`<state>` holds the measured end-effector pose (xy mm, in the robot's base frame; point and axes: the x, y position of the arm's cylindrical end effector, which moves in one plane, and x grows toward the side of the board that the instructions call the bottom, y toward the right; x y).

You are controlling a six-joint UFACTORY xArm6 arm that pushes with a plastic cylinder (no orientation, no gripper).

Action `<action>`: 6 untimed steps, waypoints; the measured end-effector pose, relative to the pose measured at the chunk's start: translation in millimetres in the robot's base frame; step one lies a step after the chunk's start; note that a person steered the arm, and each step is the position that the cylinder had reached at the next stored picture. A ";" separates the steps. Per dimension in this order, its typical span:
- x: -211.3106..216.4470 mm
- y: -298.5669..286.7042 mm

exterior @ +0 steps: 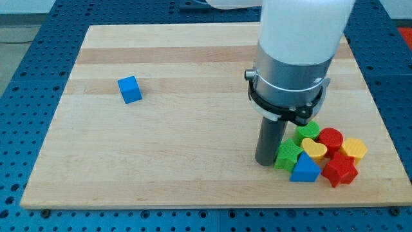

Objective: Move your arm to the top left side of the blue cube

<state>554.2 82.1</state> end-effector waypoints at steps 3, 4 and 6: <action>-54.8 -50.7; -122.5 -99.5; -225.3 -255.7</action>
